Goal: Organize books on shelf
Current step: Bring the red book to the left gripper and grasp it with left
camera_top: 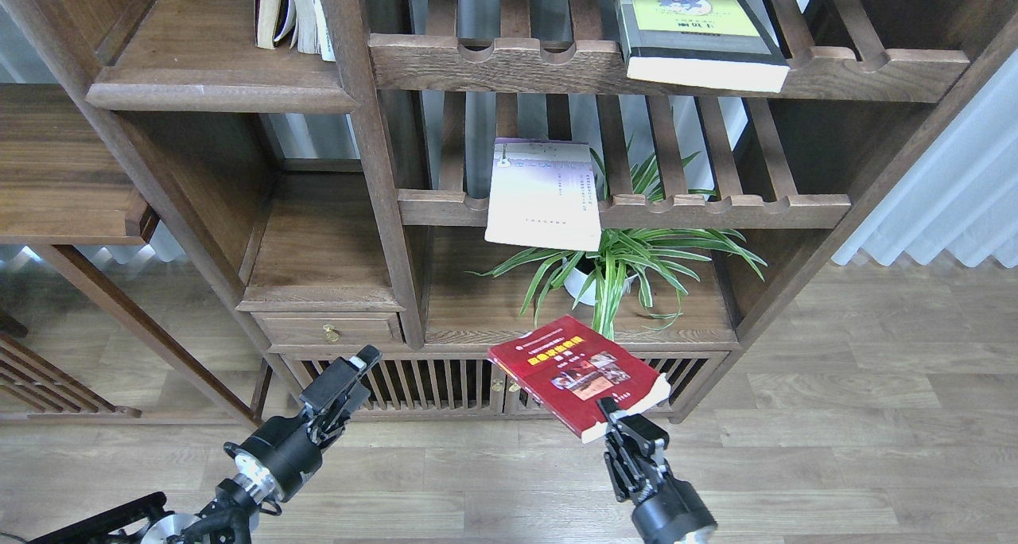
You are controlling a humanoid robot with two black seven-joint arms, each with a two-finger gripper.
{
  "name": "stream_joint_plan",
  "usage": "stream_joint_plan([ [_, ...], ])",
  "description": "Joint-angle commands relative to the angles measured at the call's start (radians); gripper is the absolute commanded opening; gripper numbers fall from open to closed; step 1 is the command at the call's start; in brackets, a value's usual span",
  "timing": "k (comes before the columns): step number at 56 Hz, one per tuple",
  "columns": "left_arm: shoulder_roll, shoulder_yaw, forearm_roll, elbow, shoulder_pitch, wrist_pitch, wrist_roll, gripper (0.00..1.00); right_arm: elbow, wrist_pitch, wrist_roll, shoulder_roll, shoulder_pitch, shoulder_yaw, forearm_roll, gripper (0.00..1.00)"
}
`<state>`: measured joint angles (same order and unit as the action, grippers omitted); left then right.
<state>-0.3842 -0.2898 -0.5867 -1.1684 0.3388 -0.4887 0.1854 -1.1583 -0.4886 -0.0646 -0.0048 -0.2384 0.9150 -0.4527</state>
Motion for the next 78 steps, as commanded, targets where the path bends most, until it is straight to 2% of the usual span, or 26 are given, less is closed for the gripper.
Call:
stream_joint_plan([
  [1,0.007,0.000,-0.002,-0.008,-0.009,0.000,0.000,1.00,0.000,0.000,0.003,0.005,-0.007,-0.007,0.005,0.01],
  [17,0.019,0.001,-0.028,-0.005,-0.041,0.000,0.000,1.00,0.002,0.000,0.005,0.005,-0.015,-0.094,0.008,0.01],
  [43,0.176,0.023,-0.059,0.072,-0.073,0.000,0.020,0.99,0.005,0.000,0.005,0.005,-0.030,-0.191,0.012,0.02],
  [53,0.189,0.035,-0.061,0.091,-0.081,0.000,0.045,0.95,0.006,0.000,0.005,0.005,-0.036,-0.212,0.012,0.02],
  [62,0.188,0.041,-0.059,0.111,-0.081,0.000,0.092,0.93,0.008,0.000,0.005,0.005,-0.038,-0.231,0.012,0.02],
  [69,0.188,0.057,-0.059,0.113,-0.080,0.000,0.097,0.94,0.008,0.000,0.005,0.005,-0.042,-0.232,0.012,0.02],
  [78,0.180,0.057,-0.059,0.115,-0.075,0.000,0.095,0.84,0.008,0.000,0.006,0.005,-0.052,-0.245,0.014,0.02],
])
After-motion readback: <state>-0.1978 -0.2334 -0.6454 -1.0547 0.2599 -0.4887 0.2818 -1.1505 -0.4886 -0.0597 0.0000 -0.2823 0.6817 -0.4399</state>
